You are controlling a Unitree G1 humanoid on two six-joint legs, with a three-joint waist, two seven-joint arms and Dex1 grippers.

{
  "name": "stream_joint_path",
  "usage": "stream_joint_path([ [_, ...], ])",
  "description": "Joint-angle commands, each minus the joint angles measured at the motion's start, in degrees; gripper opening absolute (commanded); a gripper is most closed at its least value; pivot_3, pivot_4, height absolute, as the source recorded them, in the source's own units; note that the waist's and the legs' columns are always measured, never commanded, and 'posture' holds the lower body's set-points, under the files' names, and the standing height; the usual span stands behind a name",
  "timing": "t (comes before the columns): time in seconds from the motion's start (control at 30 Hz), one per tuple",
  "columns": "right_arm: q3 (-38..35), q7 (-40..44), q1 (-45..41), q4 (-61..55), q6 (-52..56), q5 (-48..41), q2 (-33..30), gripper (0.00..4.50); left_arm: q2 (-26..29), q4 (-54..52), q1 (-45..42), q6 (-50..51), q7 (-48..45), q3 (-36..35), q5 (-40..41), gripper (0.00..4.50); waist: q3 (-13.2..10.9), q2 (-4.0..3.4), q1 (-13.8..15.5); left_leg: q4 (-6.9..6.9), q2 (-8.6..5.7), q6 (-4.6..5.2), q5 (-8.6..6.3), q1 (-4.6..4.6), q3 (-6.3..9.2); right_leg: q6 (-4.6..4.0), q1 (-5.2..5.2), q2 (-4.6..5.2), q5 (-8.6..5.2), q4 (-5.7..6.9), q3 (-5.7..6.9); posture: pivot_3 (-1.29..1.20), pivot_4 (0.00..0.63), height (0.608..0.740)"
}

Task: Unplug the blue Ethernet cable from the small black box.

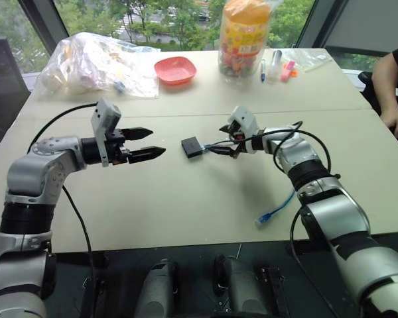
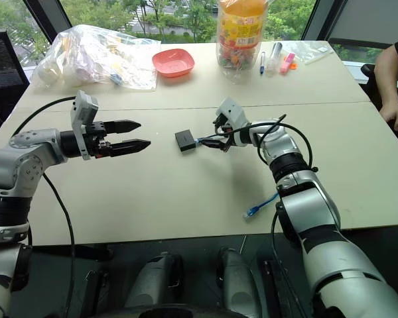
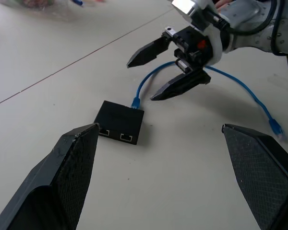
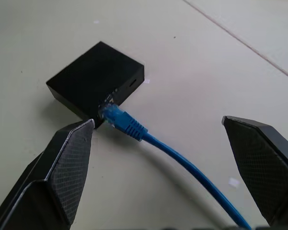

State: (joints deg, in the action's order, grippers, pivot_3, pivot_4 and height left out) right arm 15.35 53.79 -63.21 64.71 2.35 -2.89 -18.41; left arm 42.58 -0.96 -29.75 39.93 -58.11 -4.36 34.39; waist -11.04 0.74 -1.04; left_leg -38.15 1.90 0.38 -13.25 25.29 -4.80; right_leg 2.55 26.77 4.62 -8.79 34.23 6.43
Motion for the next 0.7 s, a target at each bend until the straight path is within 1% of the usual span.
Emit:
stream_joint_path([
  [0.03, 0.86, -2.37, -3.59, 7.78, -5.04, 5.48, 2.47, 4.50, -0.20, -5.16, 2.57, 1.00, 2.47, -3.30, 1.72, 4.23, 0.00, 0.00, 0.04, 0.00, -0.01, 0.00, 0.00, 0.02, 0.00, -0.01, 0.00, 0.02, 0.01, -0.01, 0.00, 0.00, 0.150, 0.740],
  [0.1, 1.09, -4.79, -4.59, 10.46, -5.76, 7.93, 4.40, 4.50, -0.67, -6.66, 4.02, 1.56, 3.95, -4.22, 2.13, 4.23, 0.02, 0.03, -0.01, -0.04, 0.00, -0.02, 0.01, -0.04, 0.05, 0.00, -0.03, 0.04, 0.02, 0.01, -0.05, 0.00, 0.150, 0.740],
  [0.17, 0.77, -5.64, -5.20, 11.70, -6.39, 9.60, 5.74, 4.50, -0.86, -7.64, 4.94, 1.83, 4.96, -4.69, 2.39, 4.23, 0.02, 0.03, -0.06, -0.04, 0.02, -0.08, 0.04, -0.29, 0.09, -0.01, -0.25, 0.03, 0.02, 0.02, -0.04, 0.00, 0.150, 0.740],
  [0.2, 0.16, -5.27, -5.51, 11.98, -6.66, 9.79, 6.37, 4.24, -0.93, -8.01, 5.25, 2.04, 5.37, -4.91, 2.58, 4.27, 0.02, 0.03, -0.12, -0.04, 0.04, -0.10, 0.04, -0.48, 0.09, 0.03, -0.41, 0.02, -0.08, 0.02, -0.04, 0.00, 0.150, 0.740],
  [0.23, 0.01, -4.20, -5.82, 12.16, -7.10, 10.25, 7.16, 3.92, -0.90, -8.50, 5.68, 2.28, 5.85, -5.19, 2.70, 4.28, 0.02, 0.03, -0.27, -0.02, 0.06, -0.10, 0.04, -0.68, 0.08, -0.13, -0.57, 0.01, -0.16, 0.02, -0.04, 0.00, 0.150, 0.740],
  [0.27, 0.34, -2.93, -6.03, 12.29, -7.57, 11.13, 7.76, 3.56, -0.84, -8.93, 6.07, 2.48, 6.25, -5.48, 2.72, 4.28, 0.02, 0.02, -0.34, 0.01, 0.10, -0.12, 0.03, -0.87, 0.05, -0.17, -0.71, 0.00, -0.16, 0.02, -0.05, 0.00, 0.150, 0.740],
  [0.33, 1.76, -1.17, -6.16, 12.46, -8.52, 13.49, 8.16, 2.57, -0.70, -9.56, 6.68, 2.77, 6.82, -6.06, 2.95, 4.28, 0.02, 0.02, -0.75, 0.01, 0.20, -0.13, 0.03, -0.94, 0.09, -0.19, -0.74, -0.03, -0.15, 0.07, -0.06, 0.00, 0.150, 0.740],
  [0.4, 1.89, 1.10, -6.03, 12.49, -8.51, 14.66, 7.88, 1.50, -0.49, -9.94, 7.34, 2.59, 7.32, -6.73, 3.10, 4.28, 0.02, 0.02, -1.16, 0.01, 0.22, -0.13, 0.04, -0.95, 0.11, -0.20, -0.72, -0.05, -0.14, 0.13, -0.07, 0.00, 0.150, 0.740],
  [0.43, 1.55, 2.52, -5.91, 12.42, -8.29, 14.76, 7.63, 0.87, -0.42, -9.73, 7.47, 2.31, 7.49, -6.92, 3.02, 4.28, 0.02, 0.02, -1.21, 0.01, 0.22, -0.13, 0.04, -0.94, 0.12, -0.20, -0.71, -0.06, -0.14, 0.14, -0.07, 0.00, 0.150, 0.740],
  [0.5, 1.87, 5.10, -5.51, 12.05, -8.49, 15.69, 6.63, 0.02, -0.50, -8.55, 7.06, 1.58, 7.54, -6.74, 2.55, 4.28, 0.02, 0.02, -1.27, 0.02, 0.22, -0.13, 0.04, -0.94, 0.11, -0.20, -0.71, -0.06, -0.14, 0.14, -0.07, 0.00, 0.150, 0.740],
  [0.57, 2.39, 4.53, -5.41, 10.90, -10.38, 16.85, 5.00, 0.02, -0.82, -6.43, 5.51, 0.30, 7.01, -5.61, 1.53, 4.28, 0.02, 0.02, -1.12, 0.02, 0.20, -0.13, 0.04, -0.93, 0.10, -0.20, -0.71, -0.04, -0.14, 0.14, -0.08, 0.00, 0.150, 0.740],
  [0.7, 0.60, -4.26, -5.73, 6.34, -18.07, 17.36, 2.40, 0.02, -2.37, 2.15, -0.09, -3.69, 6.07, -4.36, -0.88, 4.28, 0.02, 0.01, 0.12, 0.03, 0.13, -0.14, 0.05, -0.86, 0.11, -0.20, -0.69, 0.01, -0.16, 0.08, -0.08, 0.00, 0.150, 0.740],
])
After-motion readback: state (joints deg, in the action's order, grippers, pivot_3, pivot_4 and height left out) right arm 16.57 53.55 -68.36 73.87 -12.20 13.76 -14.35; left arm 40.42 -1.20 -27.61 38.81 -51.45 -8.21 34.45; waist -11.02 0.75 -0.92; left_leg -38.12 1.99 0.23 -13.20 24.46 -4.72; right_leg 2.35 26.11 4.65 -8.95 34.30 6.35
